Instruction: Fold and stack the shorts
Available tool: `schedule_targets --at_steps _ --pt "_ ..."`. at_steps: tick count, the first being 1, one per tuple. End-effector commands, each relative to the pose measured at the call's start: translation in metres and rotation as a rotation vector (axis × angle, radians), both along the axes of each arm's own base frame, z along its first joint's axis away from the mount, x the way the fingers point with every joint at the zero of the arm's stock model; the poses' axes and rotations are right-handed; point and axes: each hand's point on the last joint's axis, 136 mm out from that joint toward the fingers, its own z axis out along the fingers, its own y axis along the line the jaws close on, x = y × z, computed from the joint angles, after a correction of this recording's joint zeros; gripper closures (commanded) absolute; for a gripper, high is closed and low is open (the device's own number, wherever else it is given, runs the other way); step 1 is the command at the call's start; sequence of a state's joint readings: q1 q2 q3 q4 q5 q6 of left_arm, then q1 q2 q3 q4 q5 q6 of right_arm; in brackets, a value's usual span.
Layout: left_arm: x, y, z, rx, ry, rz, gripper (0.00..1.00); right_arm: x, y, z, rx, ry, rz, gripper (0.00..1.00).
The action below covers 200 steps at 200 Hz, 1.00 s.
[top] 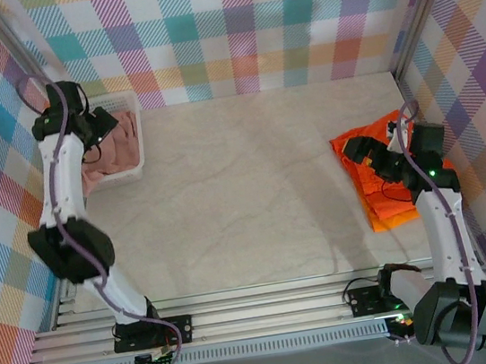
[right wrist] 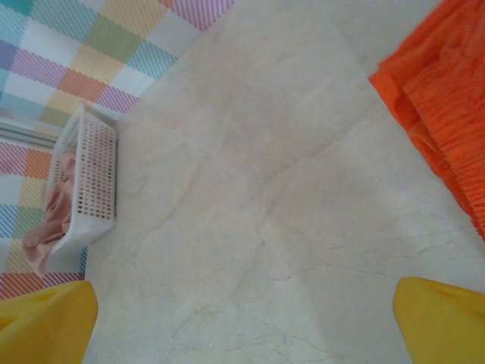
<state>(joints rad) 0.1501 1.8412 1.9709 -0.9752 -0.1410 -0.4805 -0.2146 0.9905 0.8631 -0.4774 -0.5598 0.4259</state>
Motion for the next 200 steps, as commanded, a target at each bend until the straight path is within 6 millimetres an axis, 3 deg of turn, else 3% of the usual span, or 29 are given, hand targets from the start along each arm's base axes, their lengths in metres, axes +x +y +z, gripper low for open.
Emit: schedule_targets --at_steps 1,42,73,103,121,141,156,171,186,200 --pt "0.01 0.026 -0.023 0.058 0.128 0.058 0.02 -0.001 0.008 0.0 -0.016 -0.023 0.054 0.01" --pt "0.055 0.053 -0.082 0.135 0.254 0.095 0.06 0.0 0.014 -0.004 0.001 -0.005 0.09 0.01" --pt "0.067 0.058 -0.13 0.148 0.329 0.086 0.09 0.003 0.017 -0.005 0.009 0.0 0.1 0.0" --pt "0.073 0.049 -0.173 0.087 0.383 0.042 0.11 0.004 0.017 -0.011 0.005 0.021 0.101 0.01" --pt "0.073 0.045 -0.194 0.069 0.421 0.017 0.18 0.003 0.018 -0.015 0.008 0.033 0.104 0.01" --pt "0.072 0.044 -0.209 0.064 0.448 0.001 0.38 0.001 0.02 -0.017 0.015 0.042 0.107 0.0" --pt "0.075 0.044 -0.2 0.06 0.422 0.0 0.63 -0.001 0.022 -0.017 0.019 0.046 0.11 0.0" --pt "0.084 0.045 -0.17 0.066 0.342 0.003 0.82 -0.003 0.022 -0.016 0.012 0.04 0.11 0.01" --pt "0.094 0.042 -0.125 0.064 0.218 -0.001 0.96 -0.005 0.023 -0.012 0.01 0.028 0.113 0.01" --pt "0.1 0.04 -0.071 0.064 0.082 -0.001 0.99 -0.006 0.025 -0.006 0.009 0.004 0.118 0.01"
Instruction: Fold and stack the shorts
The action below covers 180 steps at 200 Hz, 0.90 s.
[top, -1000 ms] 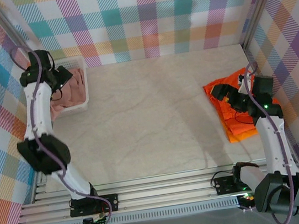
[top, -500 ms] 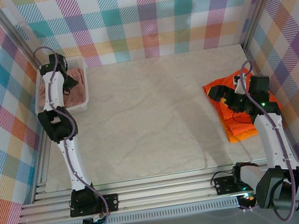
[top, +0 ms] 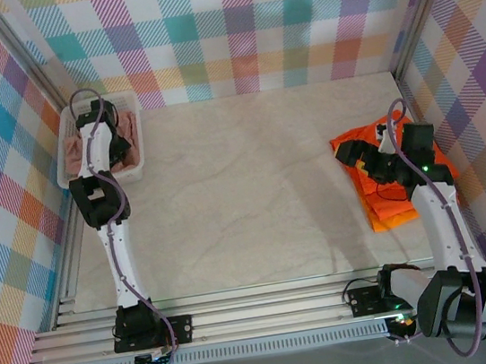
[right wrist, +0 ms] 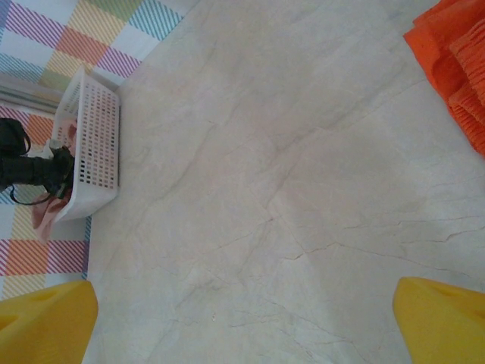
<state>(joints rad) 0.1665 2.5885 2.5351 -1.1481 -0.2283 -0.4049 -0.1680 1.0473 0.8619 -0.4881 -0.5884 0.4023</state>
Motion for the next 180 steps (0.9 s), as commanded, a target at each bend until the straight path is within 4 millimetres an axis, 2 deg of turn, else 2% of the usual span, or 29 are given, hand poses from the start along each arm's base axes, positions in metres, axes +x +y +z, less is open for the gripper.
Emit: schedule_targets --at_steps 1,22,30,56,77,98,116,135,160,180 --pt "0.017 0.002 0.129 0.01 -0.311 -0.001 1.0 -0.007 0.007 0.01 -0.005 -0.052 0.037 0.01" --pt "0.016 -0.009 0.216 -0.009 -0.529 -0.034 1.0 -0.009 0.008 0.019 -0.013 -0.088 0.039 0.01" --pt "0.009 -0.015 0.255 -0.017 -0.619 -0.052 1.0 -0.01 0.008 0.022 -0.018 -0.105 0.039 0.01" --pt "-0.02 -0.045 0.357 -0.096 -0.867 -0.135 1.0 -0.012 0.01 0.033 -0.02 -0.156 0.049 0.01" --pt "-0.051 -0.089 0.426 -0.194 -1.036 -0.267 1.0 -0.013 0.011 0.038 -0.023 -0.187 0.047 0.01" --pt "-0.081 -0.148 0.474 -0.325 -1.147 -0.454 1.0 -0.013 0.011 0.042 -0.026 -0.21 0.039 0.01" --pt "-0.105 -0.204 0.494 -0.456 -1.177 -0.62 1.0 -0.014 0.01 0.045 -0.03 -0.222 0.03 0.01" --pt "-0.123 -0.264 0.494 -0.594 -1.138 -0.783 1.0 -0.015 0.009 0.046 -0.037 -0.226 0.022 0.01" --pt "-0.134 -0.326 0.468 -0.697 -1.025 -0.95 1.0 -0.017 0.009 0.047 -0.038 -0.227 0.02 0.0" --pt "-0.129 -0.347 0.434 -0.703 -0.931 -1.013 0.94 -0.019 0.01 0.05 -0.038 -0.232 0.025 0.0"
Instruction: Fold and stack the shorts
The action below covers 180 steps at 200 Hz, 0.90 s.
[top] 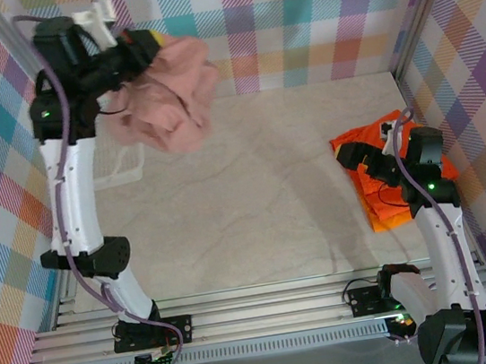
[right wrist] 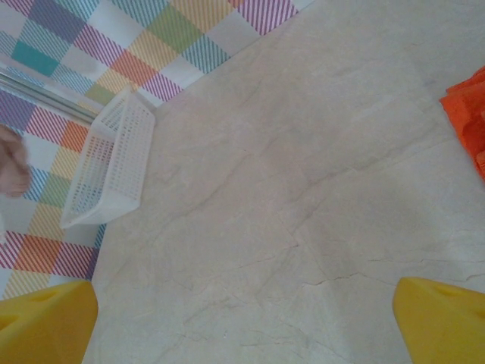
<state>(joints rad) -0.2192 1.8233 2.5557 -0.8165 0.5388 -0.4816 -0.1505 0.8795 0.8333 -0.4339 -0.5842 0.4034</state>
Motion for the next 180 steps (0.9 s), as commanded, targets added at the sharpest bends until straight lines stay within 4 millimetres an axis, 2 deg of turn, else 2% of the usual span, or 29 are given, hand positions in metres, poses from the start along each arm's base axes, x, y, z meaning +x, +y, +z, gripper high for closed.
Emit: schedule_targets --at_steps 1,8,16,20,27,33,37,43,60,62,71,90,117,138,159,180 --pt "0.001 -0.033 -0.039 0.056 0.064 -0.152 0.94 -0.002 0.003 0.009 -0.007 -0.041 0.012 0.0" --pt "0.006 -0.036 -0.053 0.064 0.089 -0.167 0.86 -0.003 0.003 0.011 -0.008 -0.046 0.014 0.0" --pt "0.011 -0.037 -0.069 0.089 0.109 -0.168 0.73 -0.004 0.004 0.011 -0.01 -0.046 0.02 0.01" --pt "0.013 -0.036 -0.079 0.107 0.121 -0.163 0.64 -0.005 0.005 0.012 -0.012 -0.05 0.024 0.01" --pt "0.016 -0.033 -0.094 0.147 0.139 -0.145 0.39 -0.006 0.006 0.012 -0.011 -0.049 0.032 0.0" --pt "0.019 -0.028 -0.108 0.19 0.154 -0.122 0.23 -0.007 0.007 0.013 -0.011 -0.049 0.042 0.01" --pt "0.02 -0.025 -0.117 0.216 0.162 -0.108 0.16 -0.008 0.008 0.012 -0.014 -0.049 0.047 0.0" --pt "0.021 -0.021 -0.127 0.243 0.172 -0.092 0.11 -0.009 0.009 0.011 -0.018 -0.044 0.052 0.01" --pt "0.009 -0.027 -0.145 0.233 0.187 -0.129 0.07 -0.01 0.01 0.004 -0.033 -0.021 0.057 0.0" --pt "0.007 -0.028 -0.142 0.226 0.177 -0.134 0.06 -0.01 0.01 0.004 -0.036 -0.018 0.057 0.01" --pt "-0.004 -0.036 -0.154 0.217 0.186 -0.156 0.0 -0.01 0.011 -0.002 -0.046 -0.002 0.061 0.01" --pt "-0.03 -0.055 -0.179 0.25 0.197 -0.173 0.0 -0.007 0.013 -0.016 -0.072 0.036 0.064 0.01" --pt "-0.063 -0.083 -0.237 0.364 0.284 -0.202 0.0 -0.001 0.022 -0.043 -0.143 0.118 0.09 0.0" --pt "-0.081 -0.101 -0.286 0.499 0.342 -0.213 0.04 0.005 0.027 -0.062 -0.177 0.19 0.093 0.0" --pt "-0.098 -0.112 -0.336 0.699 0.386 -0.21 0.08 0.01 0.033 -0.068 -0.138 0.211 0.095 0.01" --pt "-0.108 -0.114 -0.376 0.865 0.419 -0.187 0.12 0.011 0.028 -0.072 -0.141 0.217 0.056 0.0"
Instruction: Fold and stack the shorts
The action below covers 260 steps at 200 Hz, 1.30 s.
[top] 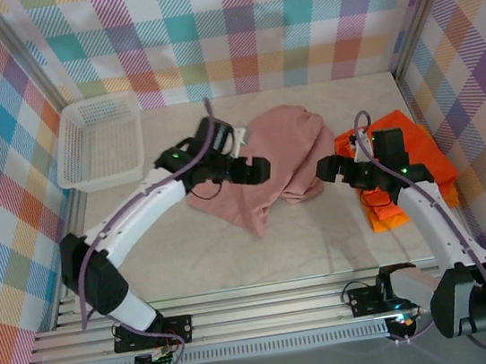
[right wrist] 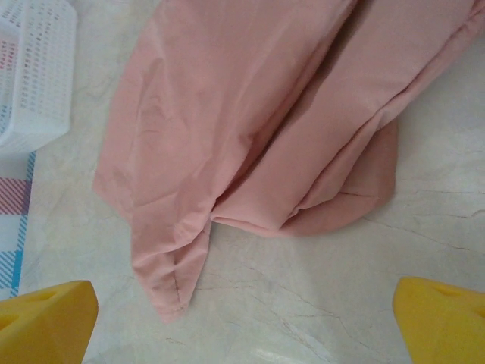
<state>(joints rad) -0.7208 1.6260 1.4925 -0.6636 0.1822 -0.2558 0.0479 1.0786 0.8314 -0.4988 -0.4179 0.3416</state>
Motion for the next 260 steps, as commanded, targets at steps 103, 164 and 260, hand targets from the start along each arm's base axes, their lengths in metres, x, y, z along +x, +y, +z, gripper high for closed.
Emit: schedule_targets --at_steps 103,164,260 --pt "-0.001 0.022 -0.161 0.686 -0.008 0.055 0.66 -0.002 -0.01 -0.001 -0.039 -0.013 -0.061 0.01" --pt "0.086 0.054 0.003 0.284 -0.181 0.306 1.0 -0.009 -0.006 0.001 -0.04 -0.027 -0.023 0.01" --pt "0.179 0.127 0.122 -0.184 -0.208 0.391 0.03 -0.015 0.009 0.015 -0.01 -0.078 0.063 0.0"
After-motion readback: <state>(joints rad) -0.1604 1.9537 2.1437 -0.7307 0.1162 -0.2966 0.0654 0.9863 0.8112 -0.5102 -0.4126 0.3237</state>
